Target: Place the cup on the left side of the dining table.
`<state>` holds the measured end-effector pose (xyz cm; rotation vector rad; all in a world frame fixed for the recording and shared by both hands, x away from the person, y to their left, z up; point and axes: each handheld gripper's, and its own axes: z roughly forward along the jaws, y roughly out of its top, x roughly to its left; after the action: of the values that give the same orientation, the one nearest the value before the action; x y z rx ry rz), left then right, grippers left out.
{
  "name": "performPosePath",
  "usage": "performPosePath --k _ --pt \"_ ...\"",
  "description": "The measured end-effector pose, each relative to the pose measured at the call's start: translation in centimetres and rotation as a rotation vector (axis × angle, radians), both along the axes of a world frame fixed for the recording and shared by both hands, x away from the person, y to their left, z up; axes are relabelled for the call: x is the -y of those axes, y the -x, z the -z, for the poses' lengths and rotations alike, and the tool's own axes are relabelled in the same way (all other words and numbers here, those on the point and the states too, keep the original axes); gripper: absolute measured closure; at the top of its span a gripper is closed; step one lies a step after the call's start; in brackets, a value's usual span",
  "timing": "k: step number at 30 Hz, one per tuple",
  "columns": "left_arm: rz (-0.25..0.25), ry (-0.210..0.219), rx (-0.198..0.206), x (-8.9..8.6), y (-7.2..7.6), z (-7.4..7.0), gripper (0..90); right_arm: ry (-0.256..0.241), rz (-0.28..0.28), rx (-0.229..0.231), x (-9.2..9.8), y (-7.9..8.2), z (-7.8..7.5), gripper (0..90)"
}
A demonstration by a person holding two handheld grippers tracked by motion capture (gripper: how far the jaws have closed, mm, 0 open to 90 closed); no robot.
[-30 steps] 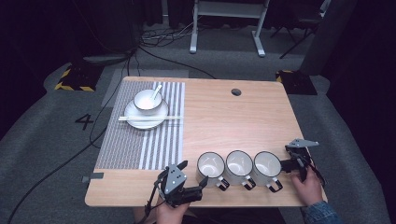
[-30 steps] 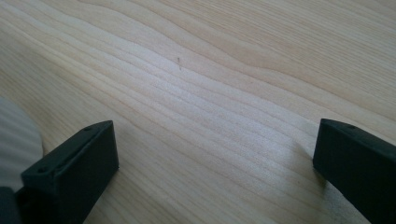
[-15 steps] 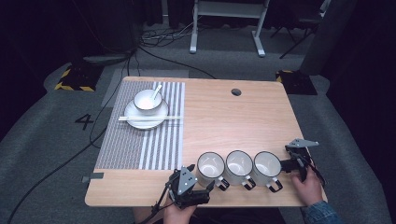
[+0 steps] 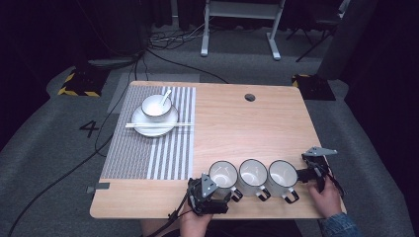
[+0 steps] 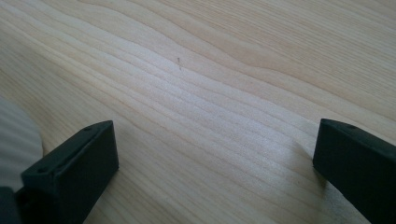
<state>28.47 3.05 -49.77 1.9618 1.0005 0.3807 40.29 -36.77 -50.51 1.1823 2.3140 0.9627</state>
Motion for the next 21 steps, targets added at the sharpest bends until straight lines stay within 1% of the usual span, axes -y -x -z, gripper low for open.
performPosePath --k 2,3,4,5,6,7,9,12,13,16,21 --pt "-0.004 0.022 -0.013 0.1 -0.3 0.1 3.7 0.000 0.000 0.000 0.0 0.0 0.0 0.2" --pt "-0.006 0.029 -0.013 0.2 -0.5 0.2 3.0 0.001 0.000 0.001 0.0 0.0 0.0 0.2" --pt "-0.008 0.031 -0.025 0.3 -0.7 0.2 2.4 0.000 0.000 0.000 0.0 0.0 0.0 0.2" --pt "-0.008 0.031 -0.025 0.3 -0.7 0.2 2.4 0.000 0.000 0.000 0.0 0.0 0.0 0.2" --pt "-0.018 0.040 -0.041 0.4 -0.9 0.2 1.8 0.000 0.000 0.000 0.0 0.0 0.0 0.2" --pt "-0.018 0.040 -0.041 0.4 -0.9 0.2 1.4 0.000 0.000 0.000 0.0 0.0 0.0 0.2" --pt "-0.023 0.058 -0.064 0.5 -1.1 0.3 0.8 0.000 0.000 0.000 0.0 0.0 0.0 0.2" --pt "-0.030 0.058 -0.071 0.6 -1.2 0.3 0.2 0.000 0.000 0.000 0.0 0.0 0.0 0.2" --pt "-0.036 0.069 -0.077 0.7 -1.2 0.3 0.1 0.000 0.000 0.000 0.0 0.0 0.0 0.2" --pt "-0.046 0.074 -0.086 0.8 -1.3 0.3 0.0 0.001 0.000 0.001 0.0 0.0 0.0 0.2" --pt "-0.054 0.072 -0.086 0.9 -1.2 0.3 0.0 0.000 0.000 0.000 0.0 0.0 0.0 0.2"
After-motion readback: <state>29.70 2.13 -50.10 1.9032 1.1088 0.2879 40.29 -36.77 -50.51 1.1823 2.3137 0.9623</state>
